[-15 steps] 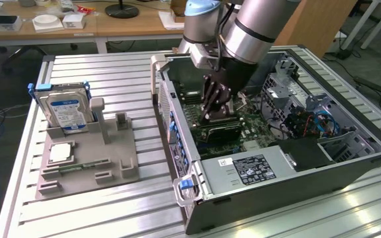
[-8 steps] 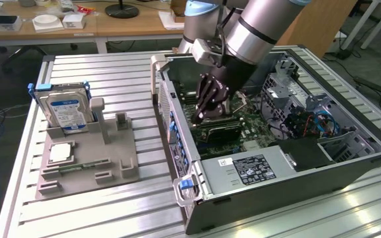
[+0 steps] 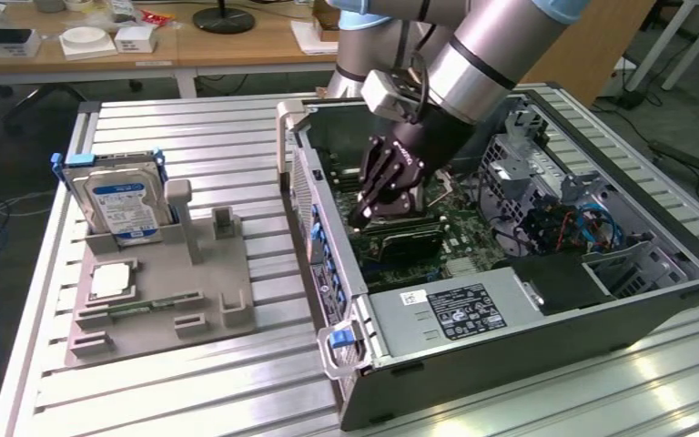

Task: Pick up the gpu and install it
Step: 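Press down on the gpu until it lock into place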

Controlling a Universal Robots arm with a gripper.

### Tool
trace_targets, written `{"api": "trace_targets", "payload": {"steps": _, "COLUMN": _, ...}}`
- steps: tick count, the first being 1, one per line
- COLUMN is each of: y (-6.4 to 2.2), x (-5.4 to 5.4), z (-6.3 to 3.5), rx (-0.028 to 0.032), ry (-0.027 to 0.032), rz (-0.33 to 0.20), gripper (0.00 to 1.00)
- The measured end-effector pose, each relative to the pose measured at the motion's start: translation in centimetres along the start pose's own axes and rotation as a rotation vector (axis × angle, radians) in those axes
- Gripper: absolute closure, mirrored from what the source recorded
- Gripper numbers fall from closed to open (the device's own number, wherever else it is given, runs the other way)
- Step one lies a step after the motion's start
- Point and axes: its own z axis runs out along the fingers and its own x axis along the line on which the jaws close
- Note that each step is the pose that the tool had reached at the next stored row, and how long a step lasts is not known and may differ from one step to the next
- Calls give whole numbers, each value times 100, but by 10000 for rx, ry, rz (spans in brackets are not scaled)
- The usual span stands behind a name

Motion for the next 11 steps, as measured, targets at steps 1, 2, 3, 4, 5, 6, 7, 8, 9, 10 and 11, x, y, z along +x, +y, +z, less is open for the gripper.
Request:
{"api": "trace_targets", "payload": {"steps": 1, "y": -16, "x": 0, "z": 4, "rx": -58, "ry": -2, "rz": 0, "gripper": 90}}
{"api": "trace_targets", "payload": {"steps": 2, "y": -30, "x": 0, "z": 8, "rx": -123, "ry": -5, "rz": -1, "gripper": 90}}
{"api": "trace_targets", "payload": {"steps": 3, "y": -42, "x": -1, "z": 10, "rx": -207, "ry": -7, "rz": -1, "gripper": 90}}
{"api": "trace_targets", "payload": {"steps": 4, "y": -53, "x": -2, "z": 9, "rx": -331, "ry": -10, "rz": -2, "gripper": 90}}
{"api": "trace_targets", "payload": {"steps": 5, "y": -64, "x": -3, "z": 6, "rx": -486, "ry": -11, "rz": -1, "gripper": 90}}
{"api": "trace_targets", "payload": {"steps": 6, "y": -75, "x": -5, "z": 4, "rx": -656, "ry": -13, "rz": 1, "gripper": 90}}
{"api": "trace_targets", "payload": {"steps": 7, "y": -85, "x": -6, "z": 1, "rx": -809, "ry": -15, "rz": 2, "gripper": 90}}
{"api": "trace_targets", "payload": {"steps": 8, "y": -95, "x": -8, "z": -1, "rx": -961, "ry": -17, "rz": 3, "gripper": 90}}
{"api": "trace_targets", "payload": {"steps": 9, "y": -104, "x": -10, "z": -2, "rx": -1108, "ry": -18, "rz": 4, "gripper": 90}}
{"api": "trace_targets", "payload": {"steps": 10, "y": -112, "x": -13, "z": -2, "rx": -1238, "ry": -18, "rz": 6, "gripper": 90}}
{"api": "trace_targets", "payload": {"steps": 11, "y": -117, "x": -14, "z": 2, "rx": -1348, "ry": -19, "rz": 6, "gripper": 90}}
